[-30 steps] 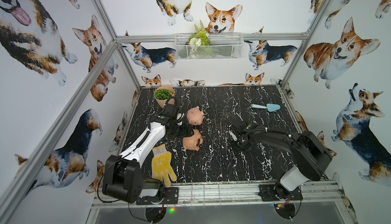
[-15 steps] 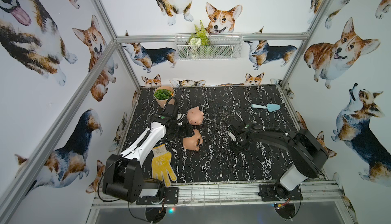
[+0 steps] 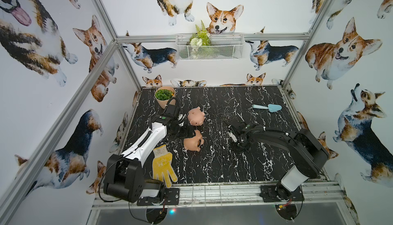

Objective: Close piggy banks
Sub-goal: Pick up the knob at the center of the board.

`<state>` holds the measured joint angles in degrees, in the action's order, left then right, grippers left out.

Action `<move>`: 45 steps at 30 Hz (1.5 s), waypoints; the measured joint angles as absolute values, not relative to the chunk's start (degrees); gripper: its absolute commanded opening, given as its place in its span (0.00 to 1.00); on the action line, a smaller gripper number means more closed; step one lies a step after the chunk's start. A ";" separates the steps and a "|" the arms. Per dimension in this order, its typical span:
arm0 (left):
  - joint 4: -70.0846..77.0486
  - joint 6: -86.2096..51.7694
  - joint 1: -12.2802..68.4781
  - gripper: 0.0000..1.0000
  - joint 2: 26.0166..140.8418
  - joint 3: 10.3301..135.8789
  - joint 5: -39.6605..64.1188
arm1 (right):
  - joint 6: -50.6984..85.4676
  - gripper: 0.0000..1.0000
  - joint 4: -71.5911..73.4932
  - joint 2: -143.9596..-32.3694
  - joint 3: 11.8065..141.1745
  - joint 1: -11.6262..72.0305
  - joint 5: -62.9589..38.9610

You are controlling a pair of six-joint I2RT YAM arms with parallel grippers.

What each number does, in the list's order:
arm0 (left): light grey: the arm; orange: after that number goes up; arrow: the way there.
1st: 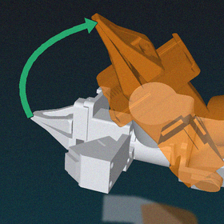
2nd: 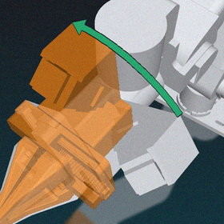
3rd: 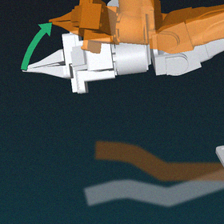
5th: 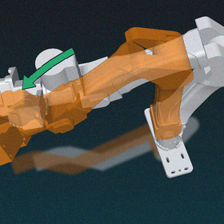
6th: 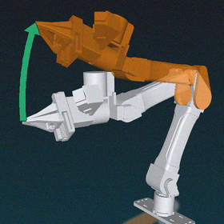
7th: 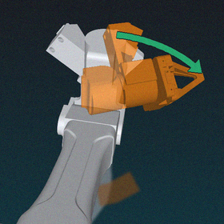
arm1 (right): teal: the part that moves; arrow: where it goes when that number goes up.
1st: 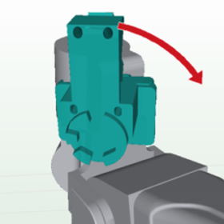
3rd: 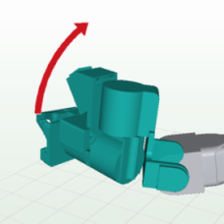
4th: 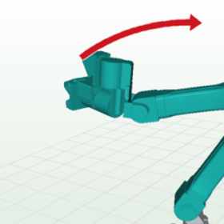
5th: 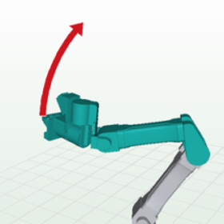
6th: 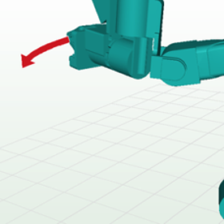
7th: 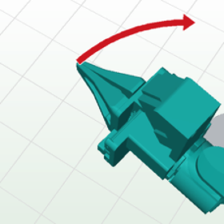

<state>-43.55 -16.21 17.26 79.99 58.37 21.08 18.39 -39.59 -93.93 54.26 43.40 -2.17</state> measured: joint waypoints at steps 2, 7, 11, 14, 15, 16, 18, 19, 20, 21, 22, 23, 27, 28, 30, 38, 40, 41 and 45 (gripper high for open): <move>-43.55 -16.05 17.26 0.89 80.29 58.37 21.12 | 18.33 0.25 -39.68 -93.93 54.33 43.40 -2.15; -43.48 -15.75 17.26 0.88 80.47 58.15 21.69 | 17.72 0.23 -40.58 -93.93 54.85 43.40 -1.87; -43.42 -15.62 17.26 0.88 80.42 58.17 22.09 | 16.97 0.21 -40.88 -94.96 55.02 43.40 -1.37; -43.44 -15.55 17.26 0.88 80.23 58.28 22.15 | 16.84 0.19 -40.97 -95.39 55.13 43.40 -0.93; -43.44 -15.40 17.26 0.88 80.16 58.37 22.15 | 16.86 0.18 -40.97 -95.42 55.13 43.40 -0.80; -43.46 -15.40 17.26 0.88 80.12 58.50 22.15 | 16.86 0.17 -40.97 -95.42 55.11 43.40 -0.64; -43.51 -15.40 17.26 0.88 80.01 58.72 22.17 | 16.91 0.14 -40.97 -95.46 55.07 43.40 -0.47; -43.57 -15.40 17.26 0.88 79.96 58.85 22.20 | 17.02 0.13 -40.97 -95.55 55.05 43.40 -0.40; -43.57 -15.38 17.26 0.88 79.90 58.94 22.20 | 17.30 0.12 -40.95 -95.59 55.05 43.40 -0.27; -43.59 -15.38 17.26 0.88 79.81 59.00 22.20 | 17.65 0.11 -40.95 -95.66 55.05 43.40 -0.21; -43.59 -15.35 17.26 0.88 79.75 59.07 22.20 | 17.96 0.10 -40.93 -95.68 55.05 43.40 -0.12; -43.64 -15.27 17.26 0.88 79.70 59.16 22.20 | 18.00 0.09 -40.93 -95.68 55.05 43.40 -0.10; -43.66 -15.22 17.26 0.88 79.50 59.31 22.20 | 19.25 0.07 -40.71 -95.64 54.96 43.40 -0.10; -43.66 -15.22 17.26 0.88 79.46 59.33 22.22 | 19.55 0.07 -40.71 -95.64 54.96 43.40 -0.12; -43.66 -15.22 17.26 0.88 79.37 59.35 22.33 | 20.36 0.07 -40.69 -95.64 54.98 43.40 -0.19; -43.97 -15.20 17.26 0.88 79.22 59.94 22.52 | 24.47 0.16 -40.62 -96.44 55.51 43.40 0.19; -44.07 -15.14 17.26 0.88 79.22 60.01 22.55 | 25.39 0.16 -40.56 -96.53 55.33 43.40 0.36; -44.21 -15.00 17.26 0.88 79.29 60.07 22.55 | 25.50 0.16 -40.49 -96.66 55.16 43.40 0.36; -44.64 -14.55 17.26 0.88 79.46 60.51 22.52 | 25.91 0.13 -40.42 -96.77 54.83 43.42 0.62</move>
